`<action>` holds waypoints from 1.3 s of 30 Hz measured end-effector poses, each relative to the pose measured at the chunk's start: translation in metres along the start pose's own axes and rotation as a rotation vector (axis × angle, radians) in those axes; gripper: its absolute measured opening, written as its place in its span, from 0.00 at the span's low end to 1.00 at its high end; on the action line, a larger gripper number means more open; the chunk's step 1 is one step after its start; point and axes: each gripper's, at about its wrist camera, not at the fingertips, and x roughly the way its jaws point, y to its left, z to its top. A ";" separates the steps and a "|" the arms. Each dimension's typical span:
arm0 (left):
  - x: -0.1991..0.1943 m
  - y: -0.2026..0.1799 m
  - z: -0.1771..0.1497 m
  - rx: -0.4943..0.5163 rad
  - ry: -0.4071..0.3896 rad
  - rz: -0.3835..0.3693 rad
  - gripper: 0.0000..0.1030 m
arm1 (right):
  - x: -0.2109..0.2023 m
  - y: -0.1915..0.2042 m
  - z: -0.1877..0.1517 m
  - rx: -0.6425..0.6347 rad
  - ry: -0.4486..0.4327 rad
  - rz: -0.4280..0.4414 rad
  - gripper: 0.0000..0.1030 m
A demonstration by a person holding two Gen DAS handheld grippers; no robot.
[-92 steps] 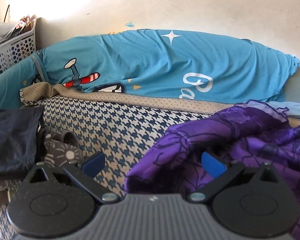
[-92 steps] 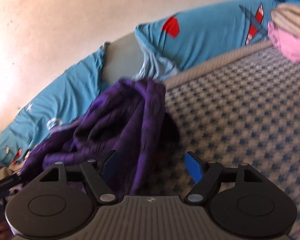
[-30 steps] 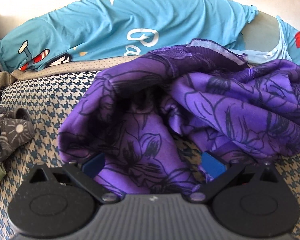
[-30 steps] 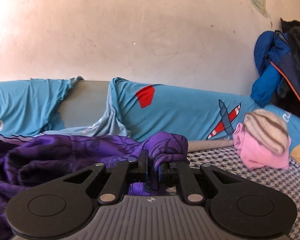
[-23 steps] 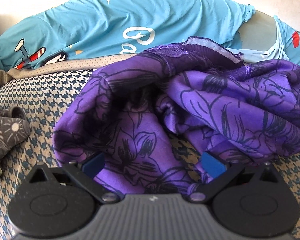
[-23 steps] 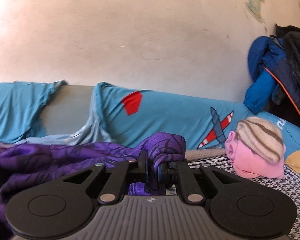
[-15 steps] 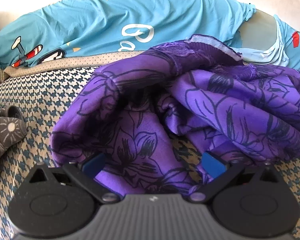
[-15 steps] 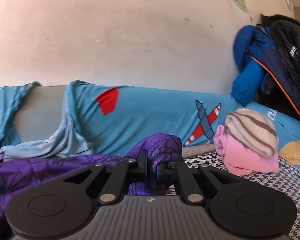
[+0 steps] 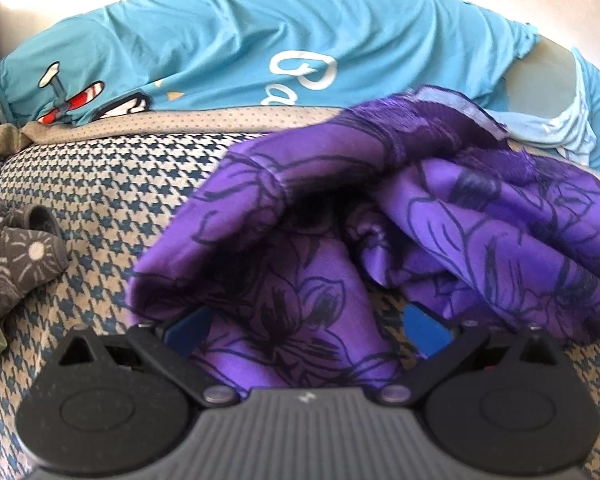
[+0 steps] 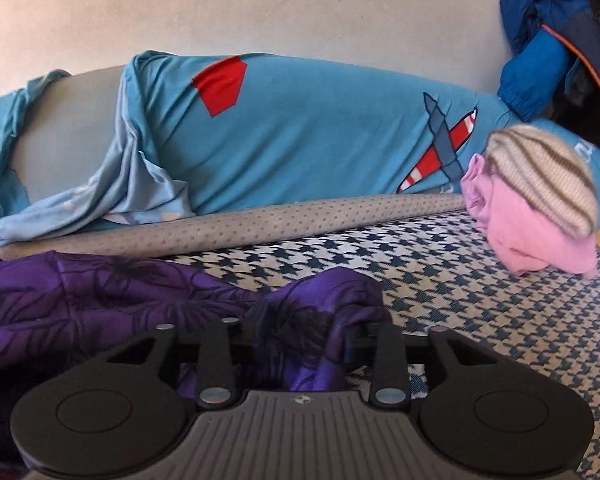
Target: Fold clothes
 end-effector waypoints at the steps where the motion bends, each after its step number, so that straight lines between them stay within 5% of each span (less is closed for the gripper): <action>1: 0.000 0.002 0.001 -0.008 -0.001 0.003 1.00 | -0.003 0.000 0.000 -0.001 0.009 0.010 0.42; 12: -0.001 0.034 0.020 -0.107 -0.006 0.057 1.00 | -0.036 -0.011 -0.001 -0.030 0.075 0.043 0.48; 19: -0.004 0.041 0.020 -0.146 -0.011 0.080 1.00 | -0.052 -0.038 -0.006 0.087 -0.018 0.112 0.48; 24: -0.006 0.041 0.020 -0.145 -0.028 0.113 1.00 | -0.048 -0.045 -0.007 0.158 0.028 0.151 0.48; 30: -0.002 0.039 0.017 -0.141 -0.007 0.095 1.00 | -0.062 -0.062 0.001 0.312 -0.152 0.234 0.50; 32: -0.002 0.038 0.016 -0.136 -0.006 0.091 1.00 | -0.060 -0.071 0.003 0.428 -0.170 0.290 0.60; 35: -0.002 0.035 0.015 -0.129 -0.006 0.086 1.00 | -0.035 -0.088 -0.004 0.686 0.004 0.340 0.74; 39: -0.003 0.032 0.014 -0.118 -0.005 0.078 1.00 | -0.020 -0.081 -0.008 0.616 0.120 0.249 0.74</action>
